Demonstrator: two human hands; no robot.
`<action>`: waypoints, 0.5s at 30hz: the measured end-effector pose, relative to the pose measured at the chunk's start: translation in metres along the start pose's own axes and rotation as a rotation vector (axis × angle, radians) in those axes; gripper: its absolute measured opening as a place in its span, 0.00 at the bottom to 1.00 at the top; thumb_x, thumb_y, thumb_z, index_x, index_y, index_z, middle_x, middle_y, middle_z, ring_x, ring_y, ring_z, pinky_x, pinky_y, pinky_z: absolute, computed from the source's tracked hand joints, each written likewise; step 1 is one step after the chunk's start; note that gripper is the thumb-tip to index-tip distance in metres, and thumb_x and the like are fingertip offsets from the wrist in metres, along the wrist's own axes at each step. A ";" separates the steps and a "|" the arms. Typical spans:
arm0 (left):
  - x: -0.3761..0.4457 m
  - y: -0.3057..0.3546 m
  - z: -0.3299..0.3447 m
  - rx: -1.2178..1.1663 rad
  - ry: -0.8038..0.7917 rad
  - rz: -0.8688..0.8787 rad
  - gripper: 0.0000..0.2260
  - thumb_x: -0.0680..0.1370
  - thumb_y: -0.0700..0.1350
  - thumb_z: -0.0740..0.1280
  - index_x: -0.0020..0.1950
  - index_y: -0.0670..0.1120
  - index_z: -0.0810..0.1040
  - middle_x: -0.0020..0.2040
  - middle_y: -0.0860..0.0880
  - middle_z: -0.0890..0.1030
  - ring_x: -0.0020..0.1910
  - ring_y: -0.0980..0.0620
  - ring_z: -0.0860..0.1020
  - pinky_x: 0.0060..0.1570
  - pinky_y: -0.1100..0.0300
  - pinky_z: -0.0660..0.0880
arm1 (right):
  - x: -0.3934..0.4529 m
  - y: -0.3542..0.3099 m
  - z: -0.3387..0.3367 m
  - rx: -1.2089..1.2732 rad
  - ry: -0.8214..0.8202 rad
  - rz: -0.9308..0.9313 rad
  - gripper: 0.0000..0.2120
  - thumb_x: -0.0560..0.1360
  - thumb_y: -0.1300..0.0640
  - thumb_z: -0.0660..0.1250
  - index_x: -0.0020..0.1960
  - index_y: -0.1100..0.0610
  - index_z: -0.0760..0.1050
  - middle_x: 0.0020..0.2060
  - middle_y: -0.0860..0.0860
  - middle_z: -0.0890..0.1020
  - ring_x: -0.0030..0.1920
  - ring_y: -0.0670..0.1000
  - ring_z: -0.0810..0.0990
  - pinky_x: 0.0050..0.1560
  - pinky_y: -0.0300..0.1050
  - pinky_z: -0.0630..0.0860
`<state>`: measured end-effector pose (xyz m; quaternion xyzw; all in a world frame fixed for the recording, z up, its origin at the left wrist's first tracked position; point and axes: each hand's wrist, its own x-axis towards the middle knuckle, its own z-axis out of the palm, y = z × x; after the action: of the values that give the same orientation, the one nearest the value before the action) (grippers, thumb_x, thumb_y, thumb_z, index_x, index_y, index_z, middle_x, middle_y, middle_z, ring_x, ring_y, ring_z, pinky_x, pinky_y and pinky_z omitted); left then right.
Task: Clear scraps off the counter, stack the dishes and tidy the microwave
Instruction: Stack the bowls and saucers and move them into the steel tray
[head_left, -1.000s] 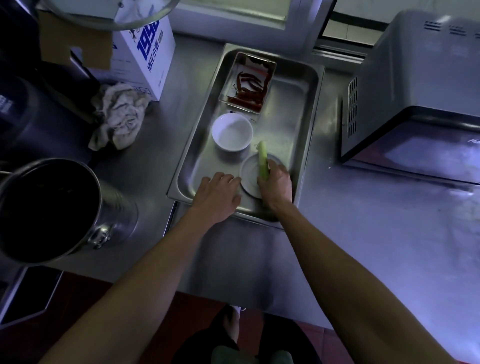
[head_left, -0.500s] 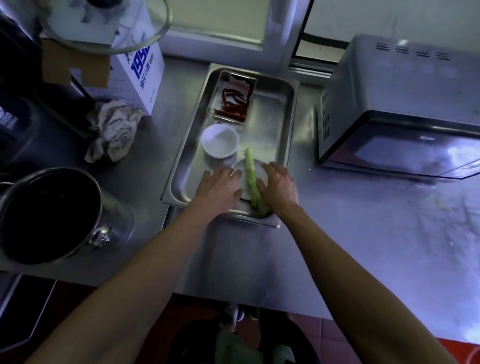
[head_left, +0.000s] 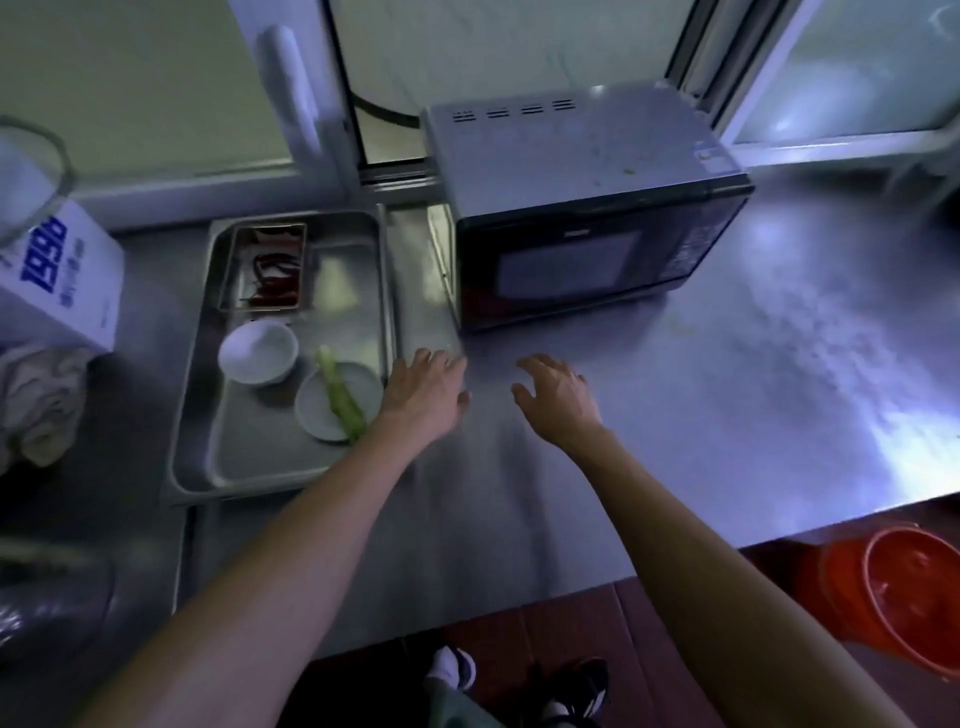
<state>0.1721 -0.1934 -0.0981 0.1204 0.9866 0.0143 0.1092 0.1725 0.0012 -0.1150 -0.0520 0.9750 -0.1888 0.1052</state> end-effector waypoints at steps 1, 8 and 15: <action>0.005 0.020 -0.001 0.015 -0.005 0.021 0.20 0.81 0.55 0.60 0.70 0.46 0.69 0.66 0.46 0.73 0.66 0.43 0.69 0.61 0.44 0.69 | -0.007 0.020 -0.009 0.012 0.017 0.013 0.20 0.81 0.49 0.61 0.70 0.54 0.72 0.69 0.52 0.74 0.66 0.57 0.73 0.65 0.54 0.70; 0.026 0.175 -0.011 0.061 0.004 0.151 0.22 0.80 0.56 0.61 0.71 0.48 0.68 0.68 0.47 0.72 0.67 0.43 0.69 0.61 0.45 0.68 | -0.067 0.153 -0.073 0.064 0.101 0.108 0.22 0.81 0.48 0.63 0.73 0.53 0.70 0.71 0.51 0.73 0.68 0.58 0.73 0.67 0.55 0.70; 0.042 0.323 -0.022 0.077 -0.008 0.282 0.22 0.81 0.55 0.58 0.73 0.47 0.67 0.70 0.47 0.71 0.68 0.44 0.67 0.63 0.45 0.67 | -0.126 0.272 -0.122 0.096 0.167 0.208 0.22 0.82 0.48 0.61 0.74 0.52 0.68 0.72 0.50 0.72 0.69 0.57 0.71 0.68 0.55 0.69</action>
<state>0.2032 0.1304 -0.0677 0.2618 0.9593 -0.0090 0.1051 0.2509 0.3134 -0.0839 0.0703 0.9703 -0.2268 0.0453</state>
